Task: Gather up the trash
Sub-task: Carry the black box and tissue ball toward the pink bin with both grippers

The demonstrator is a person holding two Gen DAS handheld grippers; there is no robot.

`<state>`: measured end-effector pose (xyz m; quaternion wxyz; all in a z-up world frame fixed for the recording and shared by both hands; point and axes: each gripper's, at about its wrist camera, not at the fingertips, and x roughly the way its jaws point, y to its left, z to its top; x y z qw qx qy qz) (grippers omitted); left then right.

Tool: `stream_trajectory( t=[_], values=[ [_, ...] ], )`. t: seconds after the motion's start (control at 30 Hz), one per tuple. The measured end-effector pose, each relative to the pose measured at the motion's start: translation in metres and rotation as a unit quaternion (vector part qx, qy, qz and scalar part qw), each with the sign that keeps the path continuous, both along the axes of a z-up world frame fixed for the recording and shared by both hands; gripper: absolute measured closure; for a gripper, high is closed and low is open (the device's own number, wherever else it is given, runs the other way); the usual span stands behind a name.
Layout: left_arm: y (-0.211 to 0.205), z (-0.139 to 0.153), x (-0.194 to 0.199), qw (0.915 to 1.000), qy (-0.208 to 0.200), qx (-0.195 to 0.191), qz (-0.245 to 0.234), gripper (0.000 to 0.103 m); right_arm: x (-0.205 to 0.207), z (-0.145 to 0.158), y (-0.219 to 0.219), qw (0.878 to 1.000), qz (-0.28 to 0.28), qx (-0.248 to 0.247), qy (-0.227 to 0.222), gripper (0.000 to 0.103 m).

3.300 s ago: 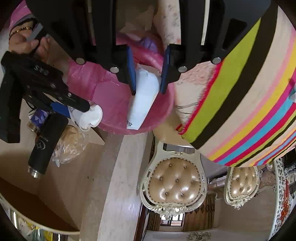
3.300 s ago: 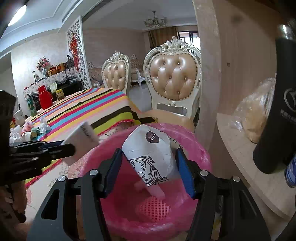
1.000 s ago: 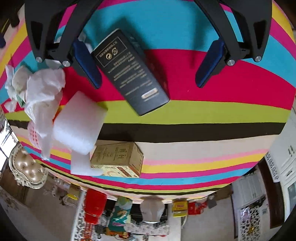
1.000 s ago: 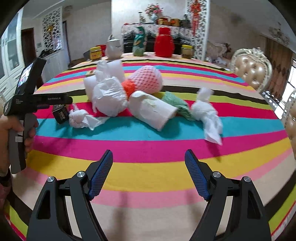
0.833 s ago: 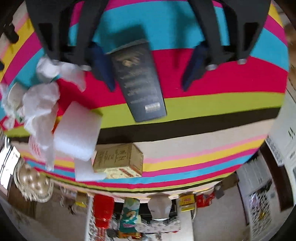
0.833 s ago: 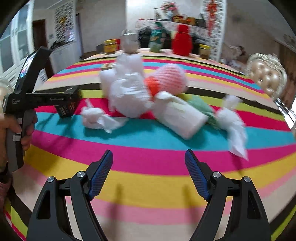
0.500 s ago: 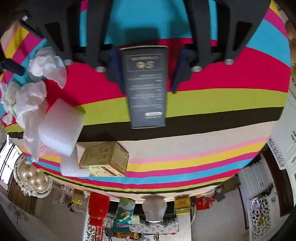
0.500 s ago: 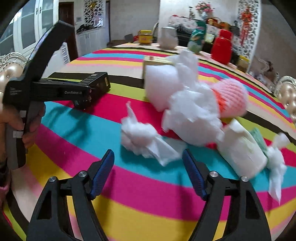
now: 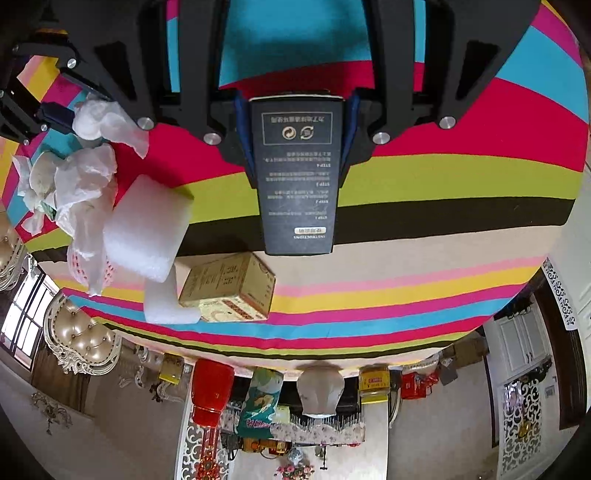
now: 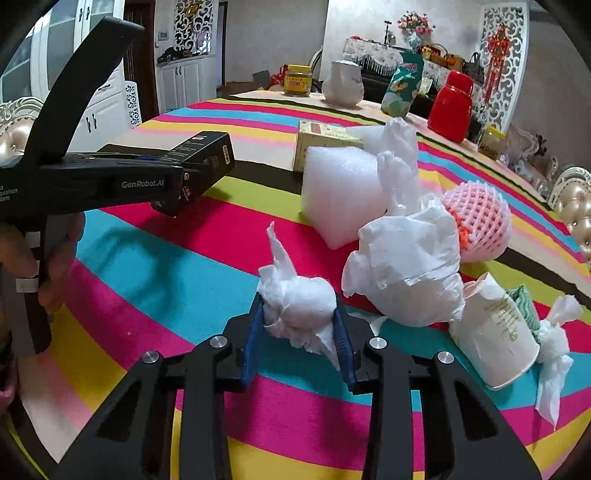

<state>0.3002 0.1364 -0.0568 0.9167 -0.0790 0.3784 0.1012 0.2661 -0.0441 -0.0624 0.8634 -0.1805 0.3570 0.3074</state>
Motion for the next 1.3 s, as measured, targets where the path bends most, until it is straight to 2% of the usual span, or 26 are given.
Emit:
stream_trajectory(
  t=[0.23, 0.33, 0.63, 0.7, 0.8, 0.93, 1.13, 1.3],
  values=[
    [-0.001, 0.0, -0.001, 1.0, -0.008, 0.002, 0.001, 0.065, 0.0, 0.0, -0.001, 1.0, -0.014, -0.008, -0.013, 0.069],
    [-0.002, 0.0, -0.003, 0.9999, -0.012, 0.005, 0.003, 0.065, -0.002, 0.002, -0.007, 1.0, -0.026, 0.003, -0.005, 0.069],
    [-0.005, -0.002, -0.005, 0.9999, -0.012, 0.002, -0.002, 0.065, -0.046, 0.02, -0.054, 0.997, -0.077, 0.015, -0.006, 0.069],
    [-0.01, 0.0, -0.007, 0.9997, -0.016, -0.006, -0.017, 0.065, -0.056, 0.022, -0.07, 0.996, -0.092, 0.021, -0.009, 0.069],
    [-0.023, 0.004, -0.011, 0.9992, -0.021, 0.006, -0.033, 0.065, -0.068, 0.021, -0.089, 0.993, -0.114, 0.024, -0.01, 0.069],
    [-0.037, 0.009, -0.021, 0.9982, -0.021, -0.006, -0.055, 0.065, -0.088, 0.025, -0.115, 0.99, -0.138, 0.035, -0.014, 0.069],
    [-0.075, 0.032, -0.059, 0.9937, -0.041, 0.002, -0.104, 0.065, -0.109, 0.034, -0.142, 0.985, -0.162, 0.057, -0.019, 0.068],
    [-0.101, 0.037, -0.099, 0.9887, -0.061, 0.002, -0.137, 0.065, -0.128, 0.037, -0.159, 0.981, -0.175, 0.079, -0.025, 0.068]
  ],
)
